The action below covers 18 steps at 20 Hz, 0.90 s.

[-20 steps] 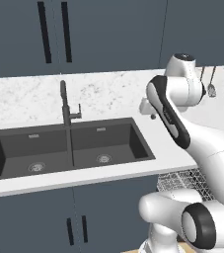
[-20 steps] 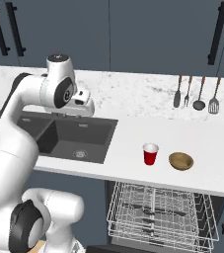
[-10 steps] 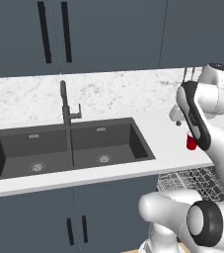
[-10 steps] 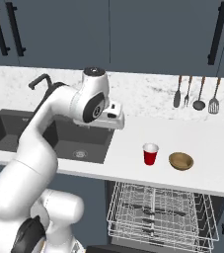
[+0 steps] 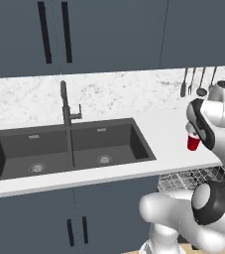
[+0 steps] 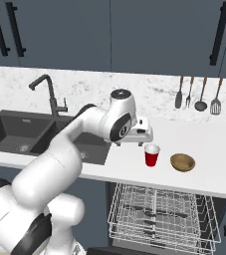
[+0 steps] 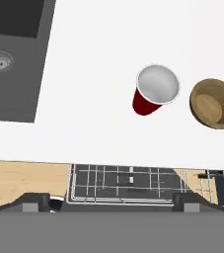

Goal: Pick up the cup and bowl from the counter, place them in the dishwasher, and close the dishwasher door.

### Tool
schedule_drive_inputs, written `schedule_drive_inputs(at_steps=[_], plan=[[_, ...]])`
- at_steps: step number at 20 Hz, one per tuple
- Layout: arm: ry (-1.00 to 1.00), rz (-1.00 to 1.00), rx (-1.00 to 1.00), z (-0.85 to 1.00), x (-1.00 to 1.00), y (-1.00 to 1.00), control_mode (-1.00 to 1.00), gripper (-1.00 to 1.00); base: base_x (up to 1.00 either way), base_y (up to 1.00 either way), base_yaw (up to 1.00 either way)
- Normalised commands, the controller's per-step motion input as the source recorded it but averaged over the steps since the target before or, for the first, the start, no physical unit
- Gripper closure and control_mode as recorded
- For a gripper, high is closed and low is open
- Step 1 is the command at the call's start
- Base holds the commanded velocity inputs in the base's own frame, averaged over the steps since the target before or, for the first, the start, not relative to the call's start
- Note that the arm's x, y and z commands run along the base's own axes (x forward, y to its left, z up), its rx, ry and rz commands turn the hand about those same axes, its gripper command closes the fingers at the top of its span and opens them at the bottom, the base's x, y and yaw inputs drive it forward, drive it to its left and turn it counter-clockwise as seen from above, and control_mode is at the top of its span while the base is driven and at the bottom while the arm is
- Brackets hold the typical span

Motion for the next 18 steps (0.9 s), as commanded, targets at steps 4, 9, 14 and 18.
schedule_drive_inputs(at_steps=[4, 9, 14, 18], plan=[[0.07, 0.00, -0.10, -0.51, 0.19, -0.21, -1.00, -1.00, 0.00, 0.00, 0.00], [0.09, 0.00, 0.00, -0.10, 0.58, -0.10, -1.00, -1.00, 0.00, 0.00, 0.00], [0.17, 0.03, 0.08, 0.00, 0.67, -0.49, -1.00, -1.00, 0.00, 0.00, 0.00], [0.09, 0.00, 0.09, 0.00, 0.42, -0.22, -1.00, -1.00, 0.00, 0.00, 0.00]])
